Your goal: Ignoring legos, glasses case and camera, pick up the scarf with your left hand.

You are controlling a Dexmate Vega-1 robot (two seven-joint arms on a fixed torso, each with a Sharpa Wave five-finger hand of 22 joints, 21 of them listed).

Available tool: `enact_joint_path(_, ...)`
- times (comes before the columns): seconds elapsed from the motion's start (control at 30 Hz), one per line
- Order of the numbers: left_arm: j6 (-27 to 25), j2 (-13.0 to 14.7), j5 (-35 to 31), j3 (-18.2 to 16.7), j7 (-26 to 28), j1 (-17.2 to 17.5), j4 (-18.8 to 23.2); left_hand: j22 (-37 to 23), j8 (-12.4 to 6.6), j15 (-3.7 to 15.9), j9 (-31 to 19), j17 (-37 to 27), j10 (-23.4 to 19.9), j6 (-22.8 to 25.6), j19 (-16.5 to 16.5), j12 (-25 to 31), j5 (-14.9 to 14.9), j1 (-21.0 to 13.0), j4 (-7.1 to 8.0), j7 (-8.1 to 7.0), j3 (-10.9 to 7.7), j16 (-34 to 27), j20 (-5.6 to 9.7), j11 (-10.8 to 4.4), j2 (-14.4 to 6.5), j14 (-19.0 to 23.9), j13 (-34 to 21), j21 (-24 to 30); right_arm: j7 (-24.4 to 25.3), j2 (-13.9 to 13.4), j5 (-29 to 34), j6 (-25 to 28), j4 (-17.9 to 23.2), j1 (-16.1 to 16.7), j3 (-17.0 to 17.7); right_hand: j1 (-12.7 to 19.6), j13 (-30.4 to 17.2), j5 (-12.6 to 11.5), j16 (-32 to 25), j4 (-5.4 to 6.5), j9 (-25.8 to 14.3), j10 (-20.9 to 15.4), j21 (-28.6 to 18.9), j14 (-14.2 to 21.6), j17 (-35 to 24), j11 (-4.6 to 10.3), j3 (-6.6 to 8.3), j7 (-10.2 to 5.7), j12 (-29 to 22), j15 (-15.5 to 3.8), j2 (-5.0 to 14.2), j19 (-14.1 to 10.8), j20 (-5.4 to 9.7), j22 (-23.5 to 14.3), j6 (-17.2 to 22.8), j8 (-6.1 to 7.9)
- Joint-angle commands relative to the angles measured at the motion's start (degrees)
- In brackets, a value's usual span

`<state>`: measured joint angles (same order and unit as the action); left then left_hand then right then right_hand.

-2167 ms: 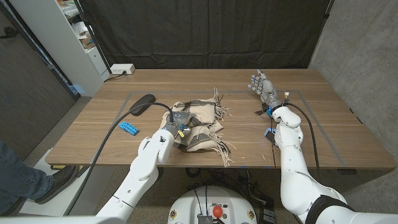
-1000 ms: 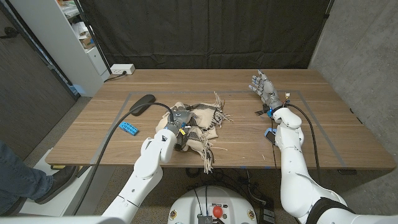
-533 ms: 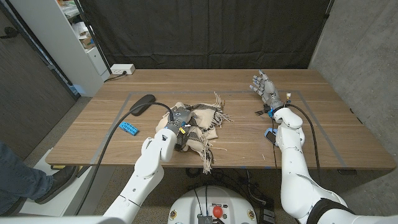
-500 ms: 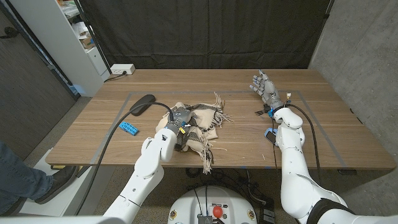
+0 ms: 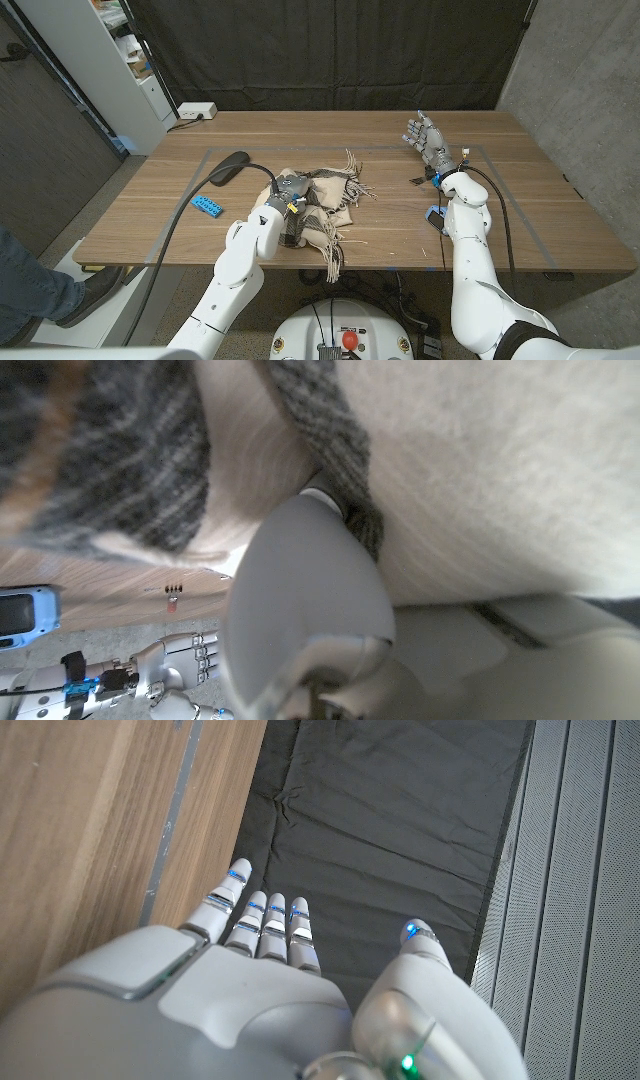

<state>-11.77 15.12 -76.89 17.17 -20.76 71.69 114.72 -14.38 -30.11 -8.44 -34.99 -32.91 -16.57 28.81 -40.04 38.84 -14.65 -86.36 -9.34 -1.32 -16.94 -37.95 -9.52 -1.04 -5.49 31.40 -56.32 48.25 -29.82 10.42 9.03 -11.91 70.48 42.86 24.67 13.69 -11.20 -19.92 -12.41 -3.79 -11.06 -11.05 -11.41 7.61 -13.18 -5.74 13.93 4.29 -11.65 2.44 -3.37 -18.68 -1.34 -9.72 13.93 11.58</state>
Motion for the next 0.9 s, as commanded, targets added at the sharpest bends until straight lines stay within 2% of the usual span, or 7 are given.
enact_joint_path(0.03, 0.15, -1.08, 2.36, -2.09, -0.16, 0.13, 2.33, -0.58, -0.7, 18.4, -0.87, -11.64, -0.81, 1.4, -12.29, 0.64, -0.5, -1.06, -0.32, 0.79, -0.21, -0.25, 13.88, -0.06, -0.34, 10.8, -0.95, 1.02, -0.08, 0.25, -0.5, -0.32, 0.39, 0.27, -0.14, 0.02, -0.11, -0.16, -0.35, -0.17, -0.08, -0.35, 0.1, 0.36, -0.31, 0.25, 0.07, -0.2, 0.14, -0.06, 0.47, -0.26, 0.02, -0.3, 0.23, 0.0)
enact_joint_path(0.07, -0.06, -1.23, 1.84, -2.0, 0.67, 0.23, 2.34, -0.75, -0.9, 18.49, -1.14, -12.0, -0.95, 1.57, -12.02, 0.82, -0.52, -1.21, -0.36, 0.83, -0.15, -0.42, 14.12, -0.03, -0.2, 10.89, -1.37, 1.47, -0.09, 0.26, -0.58, -0.48, 0.24, 0.2, -0.13, 0.02, -0.11, -0.16, -0.35, -0.18, -0.08, -0.34, 0.11, 0.36, -0.31, 0.35, 0.07, -0.17, 0.14, 0.0, 0.47, -0.25, -0.01, -0.3, 0.24, 0.0)
enact_joint_path(0.17, 0.39, -1.79, 4.55, -3.16, -1.42, -0.08, 3.13, -0.99, -1.14, 18.58, -1.45, -12.45, -1.01, 1.82, -11.83, 0.98, -0.59, -1.52, -0.45, 1.01, -0.14, -0.66, 14.36, -0.01, -0.13, 11.03, -1.84, 2.07, -0.27, 0.32, -0.98, -0.94, -0.19, -0.05, -0.07, 0.02, -0.11, -0.16, -0.35, -0.18, -0.08, -0.35, 0.1, 0.36, -0.33, 0.31, 0.06, -0.16, 0.14, -0.03, 0.51, -0.28, -0.01, -0.3, 0.24, 0.0)
enact_joint_path(0.27, 0.15, -1.66, 2.79, -2.7, -0.59, -0.01, 3.59, -1.21, -1.34, 18.61, -1.72, -12.79, -0.97, 2.0, -11.58, 1.08, -0.66, -1.78, -0.51, 1.08, -0.15, -0.76, 14.38, -0.05, -0.05, 11.03, -2.27, 2.6, -0.43, 0.36, -1.25, -1.36, -0.62, -0.36, -0.09, 0.04, -0.11, -0.16, -0.35, -0.2, -0.08, -0.34, 0.08, 0.36, -0.33, 0.31, 0.06, -0.19, 0.14, 0.0, 0.52, -0.32, 0.0, -0.3, 0.25, 0.0)
enact_joint_path(0.5, 1.33, -1.72, 4.84, -3.81, -1.62, -0.22, 4.49, -1.66, -1.63, 18.36, -2.37, -13.42, -1.13, 1.96, -11.22, 1.44, -0.86, -2.09, -0.38, 1.07, -0.27, -0.71, 14.61, -0.05, -0.1, 10.91, -3.31, 3.97, -0.26, 0.26, -0.75, -1.03, -0.74, -0.8, -0.42, 0.07, -0.11, -0.16, -0.37, -0.23, -0.08, -0.31, 0.06, 0.44, -0.35, 0.46, 0.04, -0.14, 0.16, -0.06, 0.55, -0.39, -0.03, -0.3, 0.26, 0.01)
enact_joint_path(0.9, 2.27, -1.55, 4.49, -4.35, -2.58, -0.36, 6.67, -2.23, -2.44, 17.84, -3.53, -14.45, -1.71, 2.67, -10.18, 2.09, -1.14, -2.15, -0.15, 1.21, -0.39, -0.6, 14.77, -0.2, 0.0, 10.91, -5.11, 6.21, 0.14, 0.12, -0.41, -1.04, -0.96, -1.2, -0.43, 0.08, -0.11, -0.14, -0.36, -0.27, -0.08, -0.36, 0.04, 0.43, -0.37, 0.26, 0.0, -0.05, 0.14, -0.08, 0.58, -0.47, -0.09, -0.3, 0.29, 0.01)
